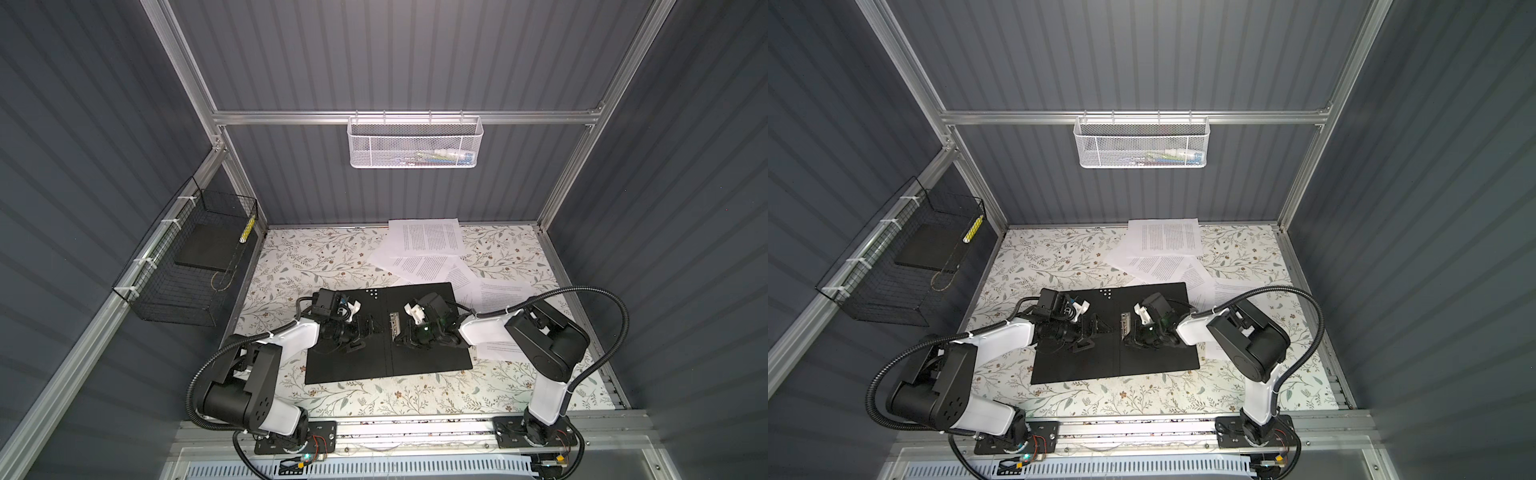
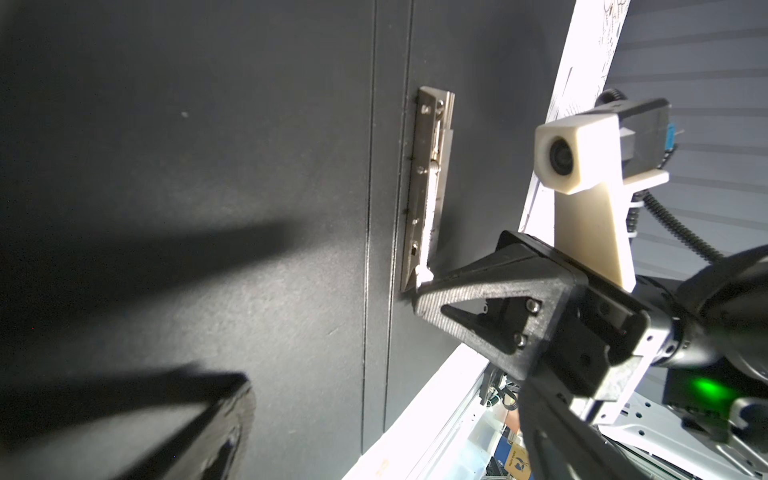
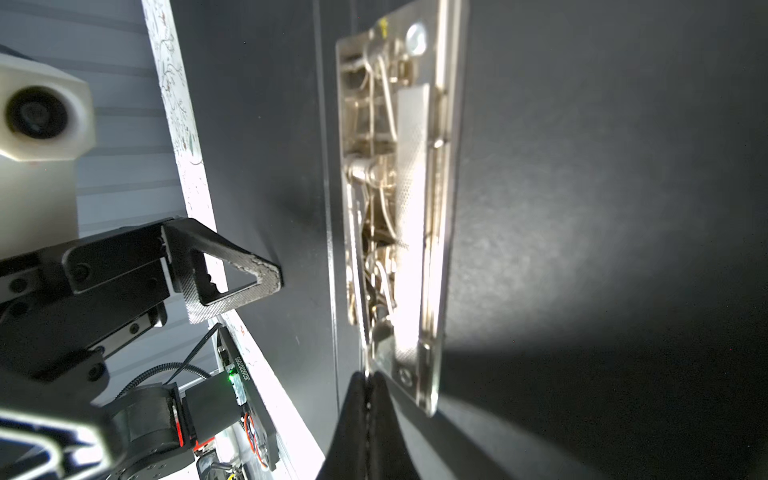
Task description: Put the files into the folder
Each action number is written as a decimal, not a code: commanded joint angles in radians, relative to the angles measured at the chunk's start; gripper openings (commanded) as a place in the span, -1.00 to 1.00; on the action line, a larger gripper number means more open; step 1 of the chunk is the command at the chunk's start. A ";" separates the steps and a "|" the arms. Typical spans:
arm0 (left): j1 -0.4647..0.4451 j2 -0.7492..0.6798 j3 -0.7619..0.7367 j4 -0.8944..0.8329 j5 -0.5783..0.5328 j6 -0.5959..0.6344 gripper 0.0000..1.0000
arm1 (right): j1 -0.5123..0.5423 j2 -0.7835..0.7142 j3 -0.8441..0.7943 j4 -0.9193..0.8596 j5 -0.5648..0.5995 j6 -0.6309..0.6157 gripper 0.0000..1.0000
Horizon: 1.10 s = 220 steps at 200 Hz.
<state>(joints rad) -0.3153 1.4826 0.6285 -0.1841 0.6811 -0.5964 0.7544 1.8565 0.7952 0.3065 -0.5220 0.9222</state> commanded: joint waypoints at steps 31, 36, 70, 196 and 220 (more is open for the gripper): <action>0.012 0.069 -0.087 -0.184 -0.241 0.006 0.99 | -0.026 0.035 -0.121 -0.116 0.142 0.049 -1.00; 0.012 0.072 -0.088 -0.180 -0.244 0.005 1.00 | -0.023 0.026 -0.113 -0.118 0.132 0.036 -1.00; 0.012 0.083 -0.103 -0.153 -0.255 -0.002 0.99 | -0.008 -0.087 -0.036 -0.104 0.029 -0.043 -1.00; 0.012 0.002 0.019 -0.237 -0.106 0.074 0.99 | -0.013 -0.328 -0.036 -0.254 0.132 -0.114 -0.16; 0.001 -0.058 0.125 -0.323 -0.075 0.113 0.99 | -0.037 -0.349 -0.035 -0.276 0.170 -0.124 0.04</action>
<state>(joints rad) -0.3111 1.4612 0.6758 -0.3183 0.6357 -0.5518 0.7391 1.5486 0.7685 0.0792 -0.4210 0.8188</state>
